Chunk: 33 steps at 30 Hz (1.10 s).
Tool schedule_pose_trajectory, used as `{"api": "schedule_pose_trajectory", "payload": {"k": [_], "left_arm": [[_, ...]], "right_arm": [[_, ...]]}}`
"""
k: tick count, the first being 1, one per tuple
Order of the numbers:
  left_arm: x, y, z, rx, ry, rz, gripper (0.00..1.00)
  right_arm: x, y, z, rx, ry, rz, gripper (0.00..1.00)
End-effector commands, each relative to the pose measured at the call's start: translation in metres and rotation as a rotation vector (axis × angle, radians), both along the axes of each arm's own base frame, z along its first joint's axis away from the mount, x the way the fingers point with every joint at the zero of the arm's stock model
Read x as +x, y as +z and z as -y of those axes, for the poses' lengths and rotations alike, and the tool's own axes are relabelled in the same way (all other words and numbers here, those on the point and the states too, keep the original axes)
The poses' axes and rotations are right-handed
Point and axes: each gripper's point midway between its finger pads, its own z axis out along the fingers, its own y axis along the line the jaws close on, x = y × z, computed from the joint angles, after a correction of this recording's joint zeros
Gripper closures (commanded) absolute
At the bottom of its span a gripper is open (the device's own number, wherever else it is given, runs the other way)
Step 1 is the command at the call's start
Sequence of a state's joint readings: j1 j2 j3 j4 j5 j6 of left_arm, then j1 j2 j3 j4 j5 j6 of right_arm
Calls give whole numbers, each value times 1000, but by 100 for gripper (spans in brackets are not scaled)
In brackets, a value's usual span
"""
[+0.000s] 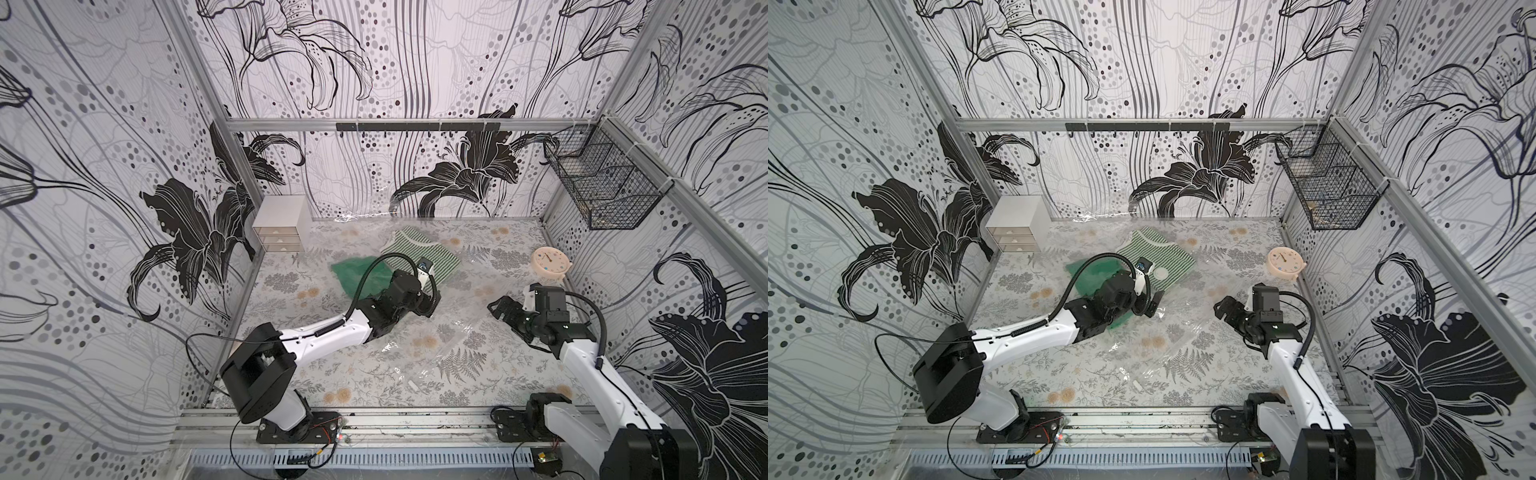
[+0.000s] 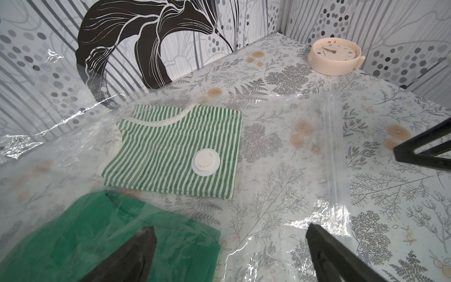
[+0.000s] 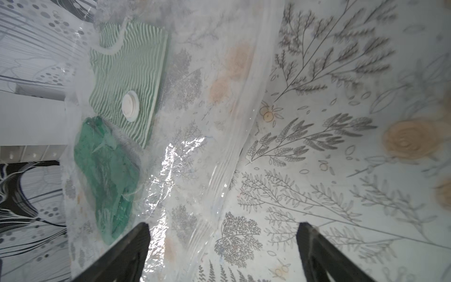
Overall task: Take the tank top out of the vacuum bag
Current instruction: Open the vacuum bag at the center of the board.
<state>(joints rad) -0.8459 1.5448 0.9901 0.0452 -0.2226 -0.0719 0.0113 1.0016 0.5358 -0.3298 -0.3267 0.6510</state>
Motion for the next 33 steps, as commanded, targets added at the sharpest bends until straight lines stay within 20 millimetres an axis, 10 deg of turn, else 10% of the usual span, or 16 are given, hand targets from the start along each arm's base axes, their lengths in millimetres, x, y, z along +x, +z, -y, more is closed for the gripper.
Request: {"api": "schedule_pose_trajectory", "payload": {"k": [1,20,25,33], "left_arm": [[1,-1,-3,45,-4,18,1],[-12,2,-29,65,32,34,0],[-15,-1,-27,50,26,13,1],[-21,-4,-25,45,22,8,1]], "right_arm": [[11,-10,-12,135,-24,-3,11],[53,-65,-33,240,43,-64,71],[66,-56,-46,249,84,-49,89],[93,-28,-100,231,198,-9,89]]}}
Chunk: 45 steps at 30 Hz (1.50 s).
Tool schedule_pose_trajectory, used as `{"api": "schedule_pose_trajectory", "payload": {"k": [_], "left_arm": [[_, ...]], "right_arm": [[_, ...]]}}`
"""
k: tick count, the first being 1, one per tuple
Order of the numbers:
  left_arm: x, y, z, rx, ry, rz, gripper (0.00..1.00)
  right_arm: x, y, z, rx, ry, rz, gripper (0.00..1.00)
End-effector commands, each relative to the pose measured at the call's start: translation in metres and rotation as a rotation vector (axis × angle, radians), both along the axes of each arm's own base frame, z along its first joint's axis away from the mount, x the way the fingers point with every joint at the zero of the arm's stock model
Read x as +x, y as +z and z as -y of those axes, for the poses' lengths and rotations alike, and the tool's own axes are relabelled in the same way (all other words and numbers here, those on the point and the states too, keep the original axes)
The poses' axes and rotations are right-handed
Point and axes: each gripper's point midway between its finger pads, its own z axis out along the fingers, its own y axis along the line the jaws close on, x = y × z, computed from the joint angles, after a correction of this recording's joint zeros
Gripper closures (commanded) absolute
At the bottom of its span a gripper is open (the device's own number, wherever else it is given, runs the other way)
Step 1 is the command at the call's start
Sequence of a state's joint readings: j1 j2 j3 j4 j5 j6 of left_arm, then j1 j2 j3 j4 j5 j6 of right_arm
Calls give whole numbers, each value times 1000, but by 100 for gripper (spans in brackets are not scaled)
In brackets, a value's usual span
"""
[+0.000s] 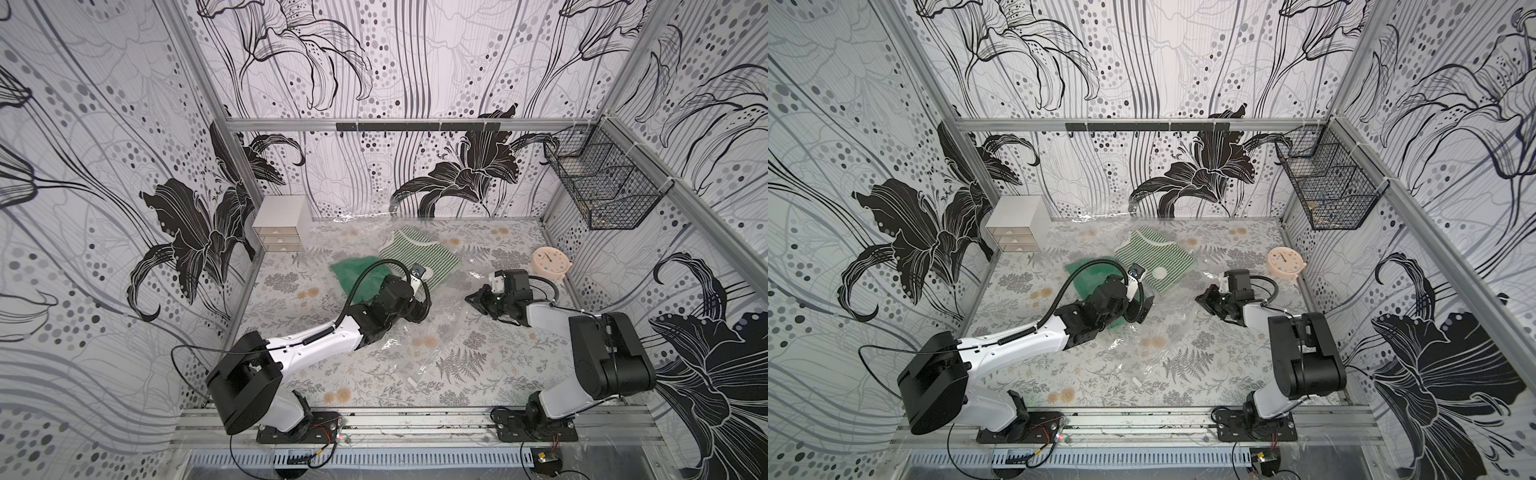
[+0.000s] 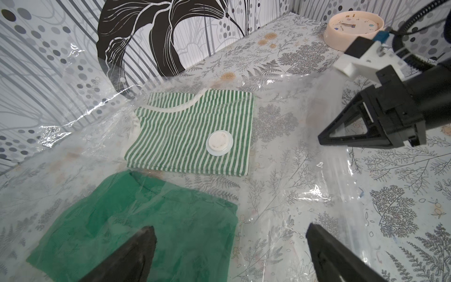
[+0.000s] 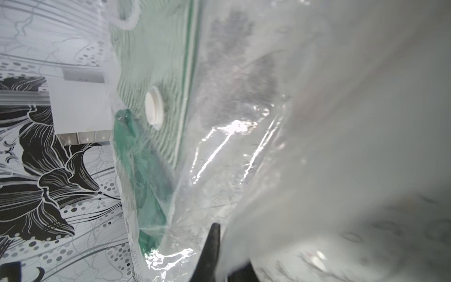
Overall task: Take the tank top out of the vacuum bag
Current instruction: Open the vacuum bag at the center of the board.
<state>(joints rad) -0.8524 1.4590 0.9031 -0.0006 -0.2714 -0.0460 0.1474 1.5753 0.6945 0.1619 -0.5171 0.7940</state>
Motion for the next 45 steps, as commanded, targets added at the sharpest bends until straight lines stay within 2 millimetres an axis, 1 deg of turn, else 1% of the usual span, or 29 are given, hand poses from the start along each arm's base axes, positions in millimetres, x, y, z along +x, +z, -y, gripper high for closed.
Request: {"api": "schedule_pose_trajectory", "payload": {"k": [1,4,6,7,8,10,12,14,20,22,24,29,33,40,43,45], "left_arm": [[-6,5,3,-28,-9,7,1],[-13,2,16,-44,-54,-9,1],[-18,-1,26,-64,-82,-20,0],[-20,-1,31,-78,-93,-27,1],[-23,-3,37,-95,-107,-38,0],[-28,-8,48,-121,-142,-68,1],[-32,-19,57,-119,-154,-104,0],[-37,-30,63,-103,-154,-142,0],[-52,-63,83,-79,-188,-252,1],[-48,-71,82,-70,-152,-262,2],[-42,-76,77,-53,-105,-254,7],[-36,-80,70,-9,-58,-252,20],[-36,-88,68,7,-44,-267,22],[-35,-99,72,21,-41,-287,23],[-33,-102,70,26,-23,-285,25],[-31,-107,67,63,-5,-289,28]], "right_arm": [[8,5,-24,3,46,1,89],[11,11,-39,-8,80,11,87],[9,13,-41,-14,90,11,77],[8,14,-41,-15,90,12,76],[6,16,-40,-16,89,14,76],[1,19,-39,-16,92,14,81],[-4,22,-40,-7,97,12,86],[-7,24,-40,0,100,11,89],[-8,42,-43,19,120,41,90],[-9,43,-43,15,128,43,90],[-10,42,-42,8,128,41,89],[-12,40,-42,10,127,38,90],[-12,41,-43,14,131,39,90],[-13,44,-44,20,139,44,89],[-15,43,-44,14,145,44,89],[-17,43,-43,10,148,41,89]]}}
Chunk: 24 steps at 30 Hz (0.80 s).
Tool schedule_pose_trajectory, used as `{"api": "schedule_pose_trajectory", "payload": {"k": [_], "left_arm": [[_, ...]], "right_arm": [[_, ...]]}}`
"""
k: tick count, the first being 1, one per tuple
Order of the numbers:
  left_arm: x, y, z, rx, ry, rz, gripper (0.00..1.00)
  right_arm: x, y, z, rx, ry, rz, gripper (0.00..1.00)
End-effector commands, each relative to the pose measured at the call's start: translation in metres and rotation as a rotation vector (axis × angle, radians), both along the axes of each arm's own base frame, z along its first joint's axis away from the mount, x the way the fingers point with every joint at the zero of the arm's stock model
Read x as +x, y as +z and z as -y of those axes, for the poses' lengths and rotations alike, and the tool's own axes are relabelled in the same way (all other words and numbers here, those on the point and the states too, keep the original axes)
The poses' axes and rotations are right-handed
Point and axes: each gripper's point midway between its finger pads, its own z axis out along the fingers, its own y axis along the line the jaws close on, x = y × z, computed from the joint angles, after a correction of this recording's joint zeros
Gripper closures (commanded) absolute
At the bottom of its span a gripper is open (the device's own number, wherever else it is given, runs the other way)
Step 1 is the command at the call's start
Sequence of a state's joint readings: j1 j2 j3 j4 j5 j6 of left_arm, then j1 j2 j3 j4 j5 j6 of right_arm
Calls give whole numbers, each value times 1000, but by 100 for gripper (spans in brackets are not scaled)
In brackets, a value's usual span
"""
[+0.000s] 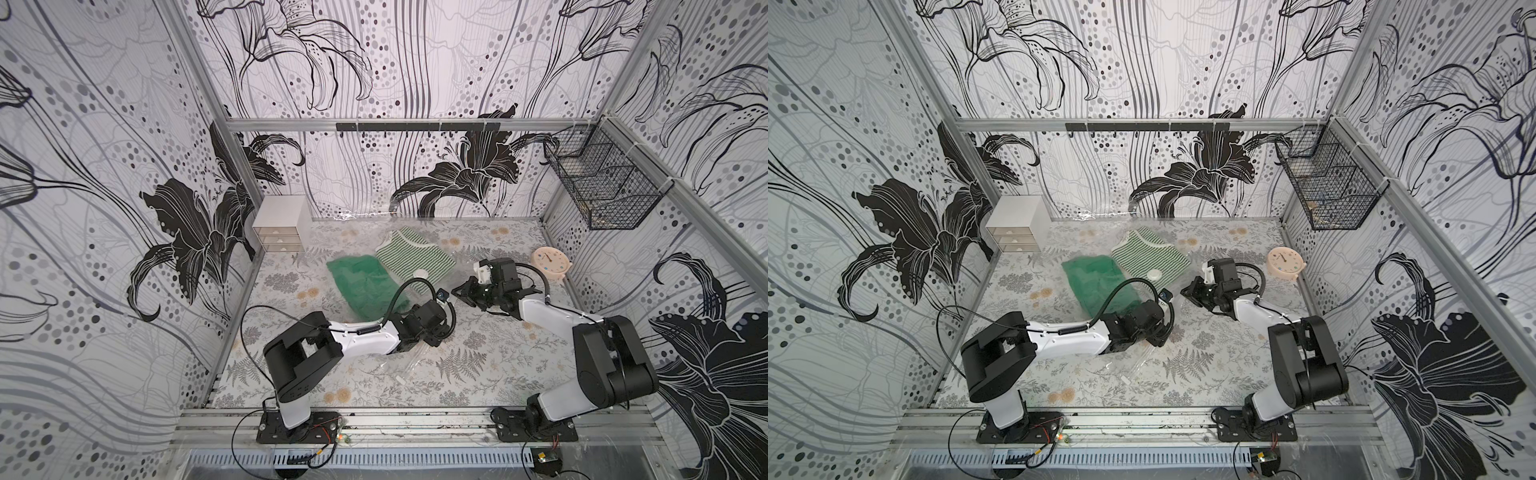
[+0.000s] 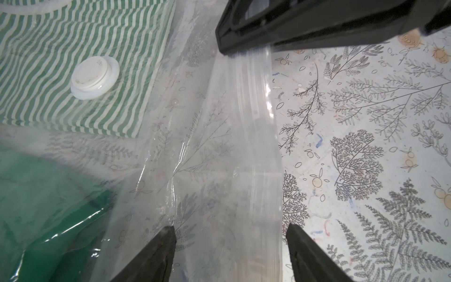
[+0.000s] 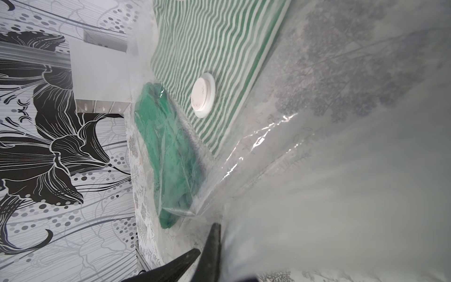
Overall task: Take the tank top out of the vacuum bag
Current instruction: Open the vacuum bag at the center of the board.
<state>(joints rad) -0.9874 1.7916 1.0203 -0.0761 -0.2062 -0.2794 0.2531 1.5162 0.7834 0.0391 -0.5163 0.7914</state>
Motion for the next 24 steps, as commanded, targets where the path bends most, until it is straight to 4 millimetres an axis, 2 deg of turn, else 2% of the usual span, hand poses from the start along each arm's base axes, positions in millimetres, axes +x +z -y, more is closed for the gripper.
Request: {"api": "schedule_pose_trajectory", "payload": {"k": [1,4,9,12,17,18,20,24], "left_arm": [[8,2,-1,29,35,17,31],[11,5,0,29,38,31,36],[8,18,10,-19,-9,35,34],[8,25,9,-39,0,44,33],[6,15,4,-17,4,36,34],[6,15,5,-21,0,34,35],[6,14,7,-25,-5,30,44],[6,9,6,-10,-8,23,44]], "right_arm": [[-9,7,-4,7,42,14,89],[-9,4,-3,2,40,9,89],[-9,0,-2,-5,35,0,89],[-9,-3,-1,-8,31,-8,89],[-8,-4,-1,-3,23,-10,89],[-9,-4,-1,-5,24,-11,89],[-10,-4,-1,-7,25,-12,89],[-10,-4,0,-7,22,-13,89]]}}
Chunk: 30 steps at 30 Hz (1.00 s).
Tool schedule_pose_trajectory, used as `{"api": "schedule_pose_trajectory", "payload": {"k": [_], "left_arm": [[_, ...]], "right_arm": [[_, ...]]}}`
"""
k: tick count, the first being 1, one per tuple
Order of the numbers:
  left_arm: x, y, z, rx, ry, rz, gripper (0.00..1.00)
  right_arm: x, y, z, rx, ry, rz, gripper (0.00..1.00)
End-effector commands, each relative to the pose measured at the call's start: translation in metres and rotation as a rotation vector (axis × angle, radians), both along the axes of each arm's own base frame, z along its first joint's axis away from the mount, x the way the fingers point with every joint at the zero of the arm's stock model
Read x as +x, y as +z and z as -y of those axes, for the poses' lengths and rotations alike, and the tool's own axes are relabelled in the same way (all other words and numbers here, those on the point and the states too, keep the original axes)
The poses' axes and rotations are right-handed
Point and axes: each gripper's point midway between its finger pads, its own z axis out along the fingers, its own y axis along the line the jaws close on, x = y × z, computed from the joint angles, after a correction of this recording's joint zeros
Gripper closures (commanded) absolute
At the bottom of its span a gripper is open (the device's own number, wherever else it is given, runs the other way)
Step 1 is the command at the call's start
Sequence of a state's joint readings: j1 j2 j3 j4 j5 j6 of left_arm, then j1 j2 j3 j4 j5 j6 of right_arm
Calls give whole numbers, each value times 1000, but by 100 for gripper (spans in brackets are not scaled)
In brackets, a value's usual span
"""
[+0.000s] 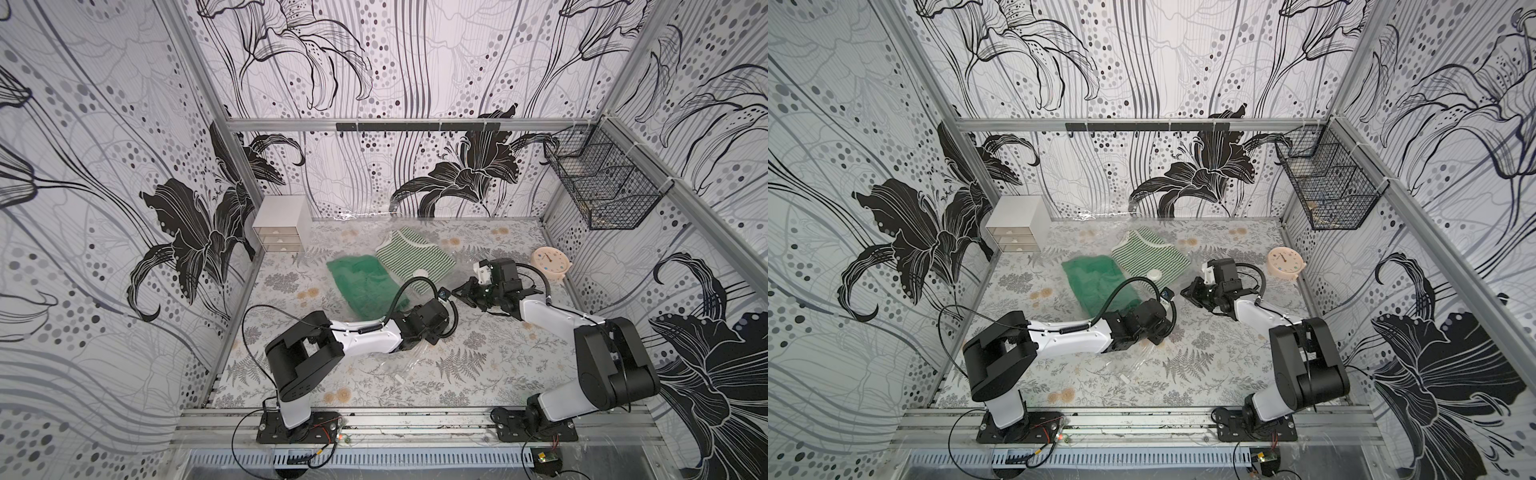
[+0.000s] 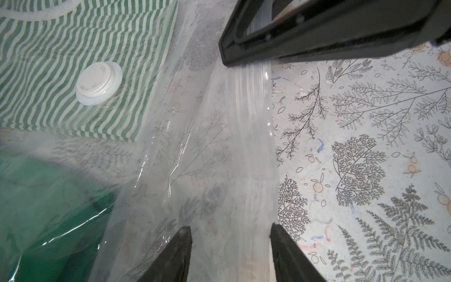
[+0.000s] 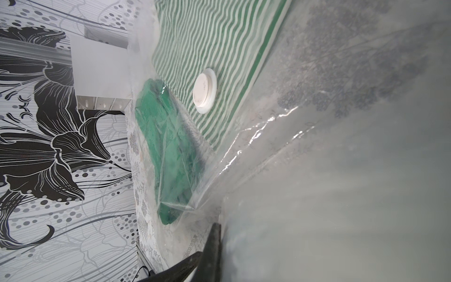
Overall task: Take the tank top out of the vacuum bag
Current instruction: Open the vacuum bag at the center of the board.
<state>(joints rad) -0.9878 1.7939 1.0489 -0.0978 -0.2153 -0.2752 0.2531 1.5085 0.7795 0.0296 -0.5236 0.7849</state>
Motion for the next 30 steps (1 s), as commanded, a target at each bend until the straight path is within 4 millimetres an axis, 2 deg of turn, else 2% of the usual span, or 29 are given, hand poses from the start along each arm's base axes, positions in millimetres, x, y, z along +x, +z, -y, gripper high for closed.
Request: {"api": "schedule_pose_trajectory", "payload": {"k": [1,5,11,14,18,19,23,28,30], "left_arm": [[2,-1,3,-8,-11,8,44],[3,-9,2,-3,-5,-7,45],[7,-20,-1,49,7,0,54],[9,-21,-2,56,15,5,67],[11,-17,-2,60,16,18,92],[12,-15,-2,58,17,24,100],[14,-3,-2,43,18,47,100],[16,11,-6,20,40,77,100],[18,17,-7,8,48,86,100]], "right_arm": [[-7,-3,0,-6,12,-9,89],[-8,0,0,-4,12,-2,88],[-11,0,1,-5,11,-6,87],[-11,0,1,-5,11,-4,87],[-13,-2,3,-13,8,-10,85],[-13,-3,3,-15,6,-12,82],[-13,-2,6,-26,-6,-6,68],[-18,-5,14,-57,-37,-4,38],[-25,-7,18,-70,-47,-7,29]]}}
